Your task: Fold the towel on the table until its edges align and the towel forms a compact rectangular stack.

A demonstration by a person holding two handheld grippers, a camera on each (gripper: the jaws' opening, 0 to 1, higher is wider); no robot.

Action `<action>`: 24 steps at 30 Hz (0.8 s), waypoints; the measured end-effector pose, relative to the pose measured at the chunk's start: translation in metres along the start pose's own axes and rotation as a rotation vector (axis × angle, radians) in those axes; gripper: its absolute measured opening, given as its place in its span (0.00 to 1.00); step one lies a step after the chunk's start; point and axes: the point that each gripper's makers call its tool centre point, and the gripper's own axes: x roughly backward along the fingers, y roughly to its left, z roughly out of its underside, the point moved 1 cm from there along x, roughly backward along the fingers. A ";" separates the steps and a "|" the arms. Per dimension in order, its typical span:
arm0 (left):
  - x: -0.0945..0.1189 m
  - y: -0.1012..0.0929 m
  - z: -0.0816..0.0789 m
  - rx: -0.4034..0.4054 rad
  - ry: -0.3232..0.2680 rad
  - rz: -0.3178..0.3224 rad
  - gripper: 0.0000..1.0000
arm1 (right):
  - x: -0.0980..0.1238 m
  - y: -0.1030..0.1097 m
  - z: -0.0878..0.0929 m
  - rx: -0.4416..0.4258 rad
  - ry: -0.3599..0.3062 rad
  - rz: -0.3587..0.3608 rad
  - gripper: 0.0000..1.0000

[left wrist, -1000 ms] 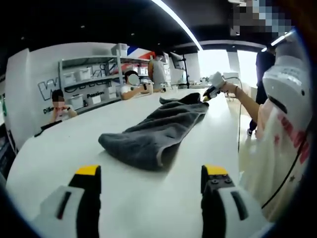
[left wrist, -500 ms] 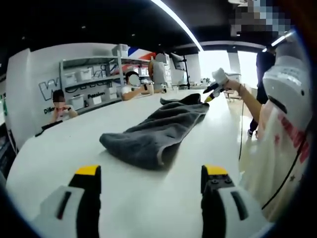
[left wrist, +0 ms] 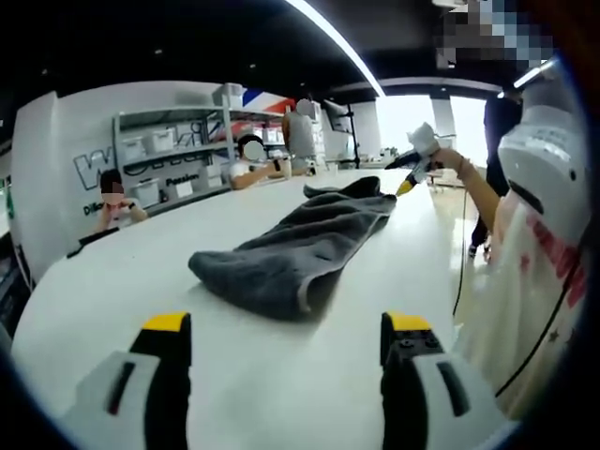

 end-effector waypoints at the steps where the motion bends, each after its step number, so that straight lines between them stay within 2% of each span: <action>1: 0.000 0.000 0.000 -0.001 0.001 -0.001 0.87 | 0.000 0.002 0.000 0.006 -0.002 -0.005 0.99; 14: -0.004 0.001 0.000 -0.006 0.009 -0.001 0.87 | 0.005 0.012 0.005 0.026 -0.003 -0.027 1.00; 24: -0.020 -0.003 -0.004 -0.026 0.022 0.017 0.84 | 0.018 0.019 0.008 0.029 -0.013 -0.016 1.00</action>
